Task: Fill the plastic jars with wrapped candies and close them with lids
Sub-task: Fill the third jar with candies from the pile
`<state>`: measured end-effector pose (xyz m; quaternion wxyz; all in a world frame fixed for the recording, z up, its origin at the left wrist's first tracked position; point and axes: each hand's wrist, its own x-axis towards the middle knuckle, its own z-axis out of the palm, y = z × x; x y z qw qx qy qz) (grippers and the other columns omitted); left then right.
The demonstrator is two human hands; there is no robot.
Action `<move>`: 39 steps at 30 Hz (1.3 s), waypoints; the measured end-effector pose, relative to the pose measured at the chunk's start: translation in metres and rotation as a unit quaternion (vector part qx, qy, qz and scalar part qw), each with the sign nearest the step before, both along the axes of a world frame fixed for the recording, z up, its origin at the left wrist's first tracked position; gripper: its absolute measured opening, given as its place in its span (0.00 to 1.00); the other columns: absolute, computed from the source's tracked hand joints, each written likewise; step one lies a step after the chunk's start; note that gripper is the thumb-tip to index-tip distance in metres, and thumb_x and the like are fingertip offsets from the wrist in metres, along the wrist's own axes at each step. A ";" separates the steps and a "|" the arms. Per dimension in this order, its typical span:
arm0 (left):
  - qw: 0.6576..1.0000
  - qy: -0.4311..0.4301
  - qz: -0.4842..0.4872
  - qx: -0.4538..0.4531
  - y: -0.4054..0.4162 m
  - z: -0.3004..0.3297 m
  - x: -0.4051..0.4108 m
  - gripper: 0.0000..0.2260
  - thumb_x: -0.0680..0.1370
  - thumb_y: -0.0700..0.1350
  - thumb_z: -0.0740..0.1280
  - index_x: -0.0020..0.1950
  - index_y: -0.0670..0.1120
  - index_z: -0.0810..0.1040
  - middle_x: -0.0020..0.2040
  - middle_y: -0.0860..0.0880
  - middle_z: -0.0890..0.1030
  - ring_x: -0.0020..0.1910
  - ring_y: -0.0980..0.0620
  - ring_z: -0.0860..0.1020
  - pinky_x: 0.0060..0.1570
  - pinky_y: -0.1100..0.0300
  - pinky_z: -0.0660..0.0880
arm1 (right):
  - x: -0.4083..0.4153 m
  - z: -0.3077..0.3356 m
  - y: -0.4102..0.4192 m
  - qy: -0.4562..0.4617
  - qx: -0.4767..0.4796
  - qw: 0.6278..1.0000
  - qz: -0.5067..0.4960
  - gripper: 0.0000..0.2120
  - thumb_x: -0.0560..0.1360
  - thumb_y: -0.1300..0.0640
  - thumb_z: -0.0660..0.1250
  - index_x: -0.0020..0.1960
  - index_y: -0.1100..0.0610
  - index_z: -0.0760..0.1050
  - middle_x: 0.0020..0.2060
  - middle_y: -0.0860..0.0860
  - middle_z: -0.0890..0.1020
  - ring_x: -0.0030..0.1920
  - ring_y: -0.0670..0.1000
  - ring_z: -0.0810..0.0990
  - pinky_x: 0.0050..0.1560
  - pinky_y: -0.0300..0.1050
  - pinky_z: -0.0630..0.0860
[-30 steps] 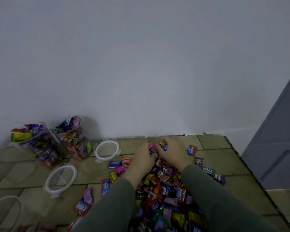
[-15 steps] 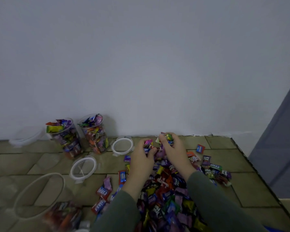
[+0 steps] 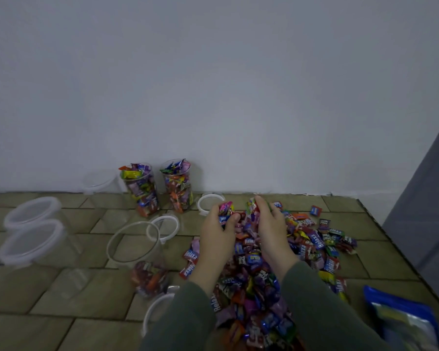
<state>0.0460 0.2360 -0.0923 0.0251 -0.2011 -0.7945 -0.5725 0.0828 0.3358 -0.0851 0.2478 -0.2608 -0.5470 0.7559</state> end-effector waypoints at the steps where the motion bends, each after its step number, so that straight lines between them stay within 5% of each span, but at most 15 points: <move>1: 1.000 0.003 -0.004 0.004 -0.006 0.003 0.001 0.06 0.80 0.45 0.66 0.54 0.54 0.73 0.46 0.60 0.77 0.47 0.59 0.75 0.42 0.76 0.68 | 0.000 0.000 -0.006 0.001 -0.010 1.000 -0.009 0.11 0.77 0.46 0.65 0.51 0.53 0.78 0.47 0.58 0.83 0.50 0.57 0.82 0.58 0.58 0.77; 4: 0.999 0.011 -0.011 0.030 -0.024 0.015 0.003 0.05 0.80 0.46 0.66 0.55 0.52 0.74 0.48 0.58 0.79 0.48 0.59 0.77 0.46 0.67 0.72 | 0.002 0.007 -0.020 0.015 -0.037 0.999 -0.024 0.12 0.77 0.46 0.65 0.50 0.54 0.77 0.42 0.52 0.82 0.43 0.51 0.81 0.48 0.51 0.79; 6: 0.998 0.022 -0.013 0.050 -0.038 0.028 0.005 0.06 0.79 0.46 0.66 0.56 0.51 0.74 0.47 0.57 0.80 0.46 0.66 0.77 0.44 0.73 0.71 | 0.004 0.016 -0.030 0.042 -0.068 0.996 -0.030 0.11 0.79 0.50 0.63 0.42 0.56 0.73 0.30 0.50 0.74 0.31 0.48 0.73 0.34 0.46 0.71; 9: 0.996 0.058 -0.004 0.071 -0.062 0.047 0.004 0.06 0.79 0.45 0.67 0.55 0.51 0.74 0.45 0.59 0.79 0.44 0.69 0.76 0.42 0.77 0.69 | 0.001 0.032 -0.051 0.070 -0.118 0.989 -0.051 0.13 0.79 0.54 0.62 0.37 0.56 0.70 0.24 0.49 0.68 0.25 0.48 0.66 0.29 0.44 0.63; 13: 0.991 0.105 0.018 0.082 -0.096 0.061 -0.008 0.09 0.79 0.46 0.67 0.58 0.52 0.74 0.49 0.56 0.81 0.49 0.58 0.79 0.49 0.65 0.74 | -0.009 0.053 -0.083 0.106 -0.171 0.979 -0.039 0.12 0.79 0.56 0.62 0.37 0.56 0.69 0.21 0.47 0.68 0.23 0.47 0.64 0.29 0.44 0.62; 21: 0.989 0.100 -0.004 0.110 -0.160 0.057 -0.036 0.14 0.78 0.41 0.68 0.53 0.61 0.74 0.50 0.58 0.81 0.47 0.65 0.79 0.47 0.70 0.75 | -0.047 0.070 -0.154 0.134 -0.186 0.973 -0.001 0.14 0.78 0.56 0.61 0.34 0.57 0.70 0.21 0.49 0.69 0.23 0.47 0.66 0.27 0.42 0.62; 27: 0.987 0.041 -0.037 0.150 -0.185 0.045 -0.050 0.11 0.78 0.39 0.68 0.54 0.55 0.75 0.49 0.54 0.82 0.45 0.66 0.80 0.42 0.72 0.75 | -0.061 0.065 -0.188 0.116 -0.155 0.981 -0.032 0.10 0.79 0.54 0.63 0.48 0.59 0.78 0.35 0.52 0.82 0.35 0.48 0.81 0.36 0.43 0.77; 35: 0.983 0.029 -0.065 0.172 -0.190 0.016 -0.054 0.09 0.76 0.39 0.70 0.54 0.47 0.77 0.48 0.52 0.82 0.46 0.62 0.81 0.44 0.70 0.75 | -0.058 0.057 -0.199 0.168 -0.108 0.976 -0.086 0.10 0.80 0.55 0.62 0.41 0.54 0.75 0.29 0.45 0.80 0.34 0.45 0.79 0.36 0.43 0.76; 39: 0.979 0.059 -0.097 0.172 -0.191 0.000 -0.056 0.14 0.75 0.52 0.70 0.55 0.45 0.80 0.51 0.49 0.83 0.52 0.51 0.81 0.51 0.54 0.79 | -0.059 0.054 -0.201 0.183 -0.102 0.972 -0.106 0.11 0.80 0.56 0.62 0.39 0.52 0.75 0.28 0.44 0.80 0.36 0.48 0.78 0.42 0.48 0.74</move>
